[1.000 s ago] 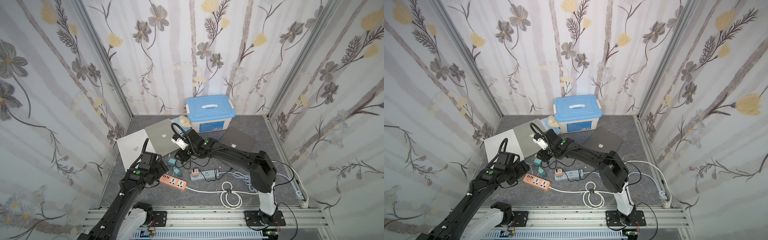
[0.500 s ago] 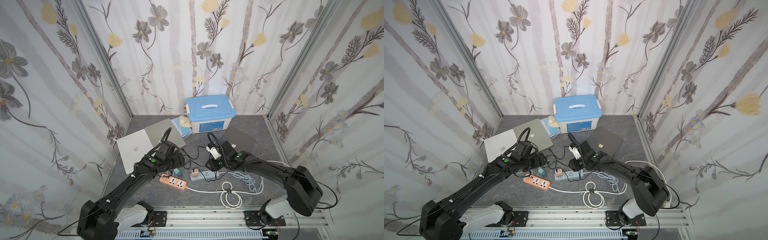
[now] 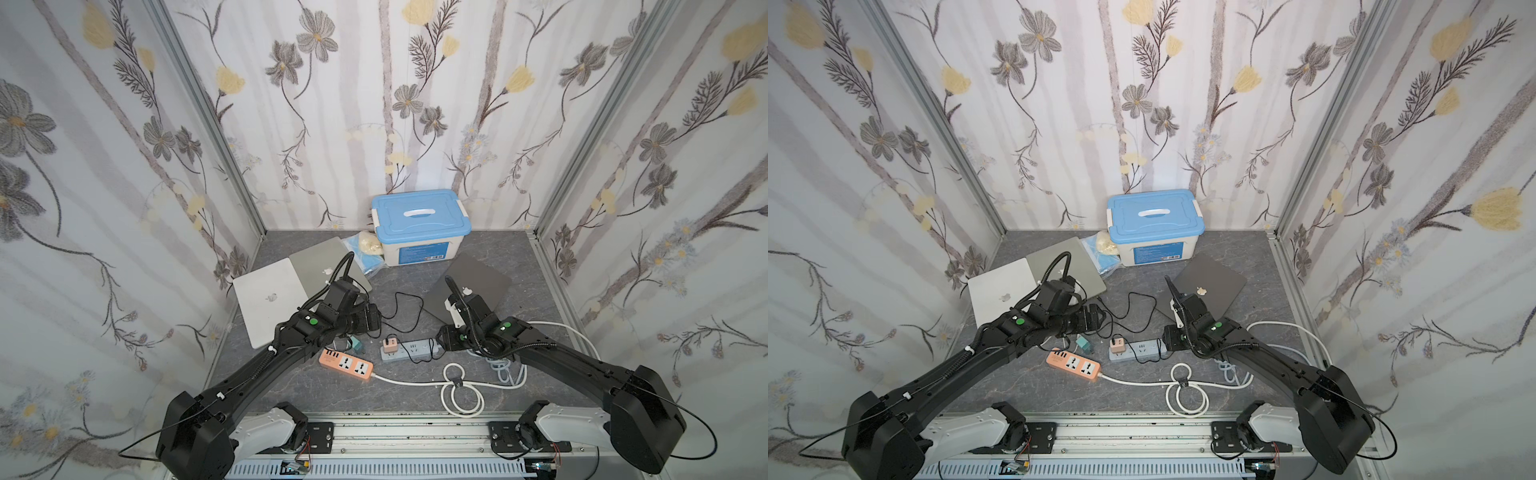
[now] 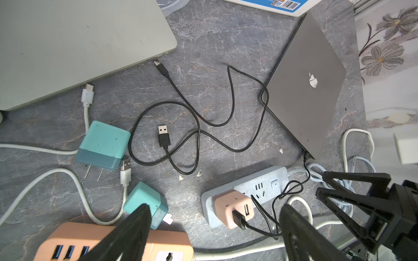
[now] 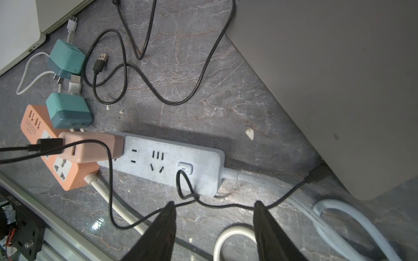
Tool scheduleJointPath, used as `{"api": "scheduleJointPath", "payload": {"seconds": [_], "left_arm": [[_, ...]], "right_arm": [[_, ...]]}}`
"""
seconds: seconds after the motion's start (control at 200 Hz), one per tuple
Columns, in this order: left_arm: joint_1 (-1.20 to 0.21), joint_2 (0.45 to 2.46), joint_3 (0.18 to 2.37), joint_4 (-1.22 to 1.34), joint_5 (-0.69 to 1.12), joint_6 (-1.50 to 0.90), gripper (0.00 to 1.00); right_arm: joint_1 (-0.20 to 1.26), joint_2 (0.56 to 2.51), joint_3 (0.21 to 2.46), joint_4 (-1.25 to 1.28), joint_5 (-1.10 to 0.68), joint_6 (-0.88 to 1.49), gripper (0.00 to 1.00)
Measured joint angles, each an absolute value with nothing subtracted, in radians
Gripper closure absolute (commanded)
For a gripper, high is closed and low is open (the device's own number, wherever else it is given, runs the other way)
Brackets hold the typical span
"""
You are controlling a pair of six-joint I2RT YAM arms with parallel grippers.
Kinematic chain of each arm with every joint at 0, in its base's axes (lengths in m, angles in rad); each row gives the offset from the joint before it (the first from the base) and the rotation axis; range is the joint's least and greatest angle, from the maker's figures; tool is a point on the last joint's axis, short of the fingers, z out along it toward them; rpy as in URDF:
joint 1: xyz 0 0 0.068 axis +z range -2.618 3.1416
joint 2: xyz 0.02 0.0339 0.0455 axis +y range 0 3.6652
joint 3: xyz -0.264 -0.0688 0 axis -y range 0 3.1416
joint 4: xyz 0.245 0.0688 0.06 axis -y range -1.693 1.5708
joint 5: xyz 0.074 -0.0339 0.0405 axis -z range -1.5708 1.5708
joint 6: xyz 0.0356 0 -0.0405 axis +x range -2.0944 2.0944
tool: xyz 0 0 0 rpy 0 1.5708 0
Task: Unplug the laptop charger
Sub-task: Remove the charging cable from the laptop.
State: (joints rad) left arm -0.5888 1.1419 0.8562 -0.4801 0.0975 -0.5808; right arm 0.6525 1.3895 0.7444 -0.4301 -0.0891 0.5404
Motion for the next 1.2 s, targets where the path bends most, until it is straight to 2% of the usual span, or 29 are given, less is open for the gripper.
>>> {"api": "scheduleJointPath", "payload": {"seconds": [0.175, 0.4, 0.629, 0.814, 1.054, 1.199], "left_arm": [[-0.572, 1.110, 0.856, -0.490, 0.120, -0.548, 0.08], [-0.588, 1.137, 0.871, -0.436, 0.281, -0.547, 0.08], [-0.600, 1.229, 0.905, -0.367, 0.360, -0.562, 0.08], [-0.616, 1.408, 0.985, -0.282, 0.376, -0.606, 0.08], [-0.709, 1.691, 1.164, -0.218, 0.378, -0.651, 0.08], [-0.768, 1.827, 1.281, -0.209, 0.377, -0.658, 0.09]], "right_arm": [[0.649, 1.396, 0.746, -0.514, -0.064, 0.592, 0.46], [0.649, 1.477, 0.744, -0.533, -0.064, 0.626, 0.47], [0.650, 1.525, 0.705, -0.486, -0.068, 0.643, 0.57], [0.650, 1.549, 0.683, -0.431, -0.084, 0.643, 0.67], [0.657, 1.526, 0.628, -0.346, -0.102, 0.646, 0.75], [0.663, 1.463, 0.588, -0.303, -0.101, 0.659, 0.74]]}}
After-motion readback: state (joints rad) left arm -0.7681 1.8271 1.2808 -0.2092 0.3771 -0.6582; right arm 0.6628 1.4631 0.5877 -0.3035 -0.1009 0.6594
